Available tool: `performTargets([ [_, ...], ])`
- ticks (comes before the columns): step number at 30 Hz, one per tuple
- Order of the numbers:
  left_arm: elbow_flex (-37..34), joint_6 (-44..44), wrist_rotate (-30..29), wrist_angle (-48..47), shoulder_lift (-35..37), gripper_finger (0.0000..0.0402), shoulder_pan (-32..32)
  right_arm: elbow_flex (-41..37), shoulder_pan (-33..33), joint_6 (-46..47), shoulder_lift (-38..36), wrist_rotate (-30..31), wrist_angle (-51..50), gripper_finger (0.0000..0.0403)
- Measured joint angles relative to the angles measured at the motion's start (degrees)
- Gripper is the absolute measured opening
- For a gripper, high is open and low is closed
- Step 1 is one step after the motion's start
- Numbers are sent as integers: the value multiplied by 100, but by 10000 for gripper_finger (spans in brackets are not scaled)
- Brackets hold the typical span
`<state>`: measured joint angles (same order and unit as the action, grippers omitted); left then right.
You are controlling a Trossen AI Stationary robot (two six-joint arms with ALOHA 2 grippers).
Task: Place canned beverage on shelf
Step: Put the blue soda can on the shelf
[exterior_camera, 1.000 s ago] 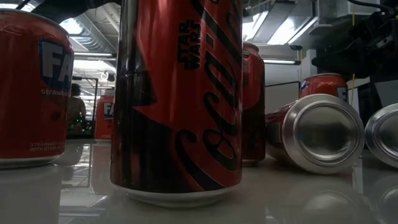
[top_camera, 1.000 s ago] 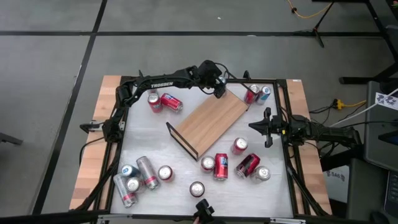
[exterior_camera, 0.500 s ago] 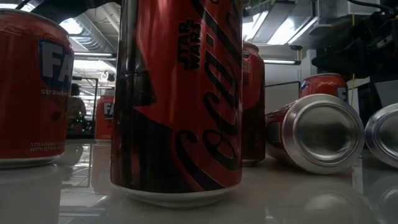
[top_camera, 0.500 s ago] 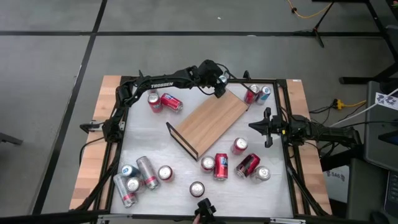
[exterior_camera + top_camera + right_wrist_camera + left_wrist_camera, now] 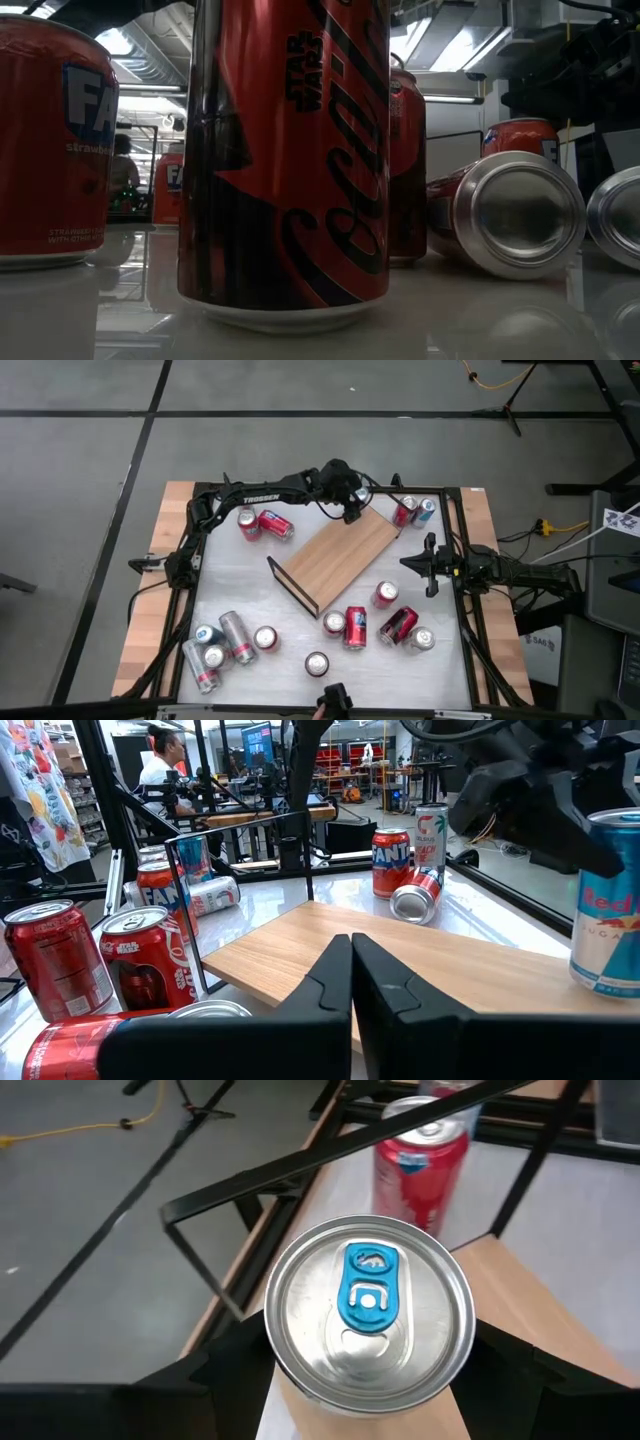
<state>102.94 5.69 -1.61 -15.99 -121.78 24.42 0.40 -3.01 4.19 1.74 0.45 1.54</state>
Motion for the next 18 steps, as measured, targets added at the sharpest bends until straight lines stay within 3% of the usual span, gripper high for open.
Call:
performTargets([
  [14, 0, 12, 442, 0, 0, 253, 307, 0, 0, 0, 0, 0, -2, 0],
  [18, 0, 360, 644, -94, 0, 253, 306, 0, 0, 0, 0, 0, 0, 0],
])
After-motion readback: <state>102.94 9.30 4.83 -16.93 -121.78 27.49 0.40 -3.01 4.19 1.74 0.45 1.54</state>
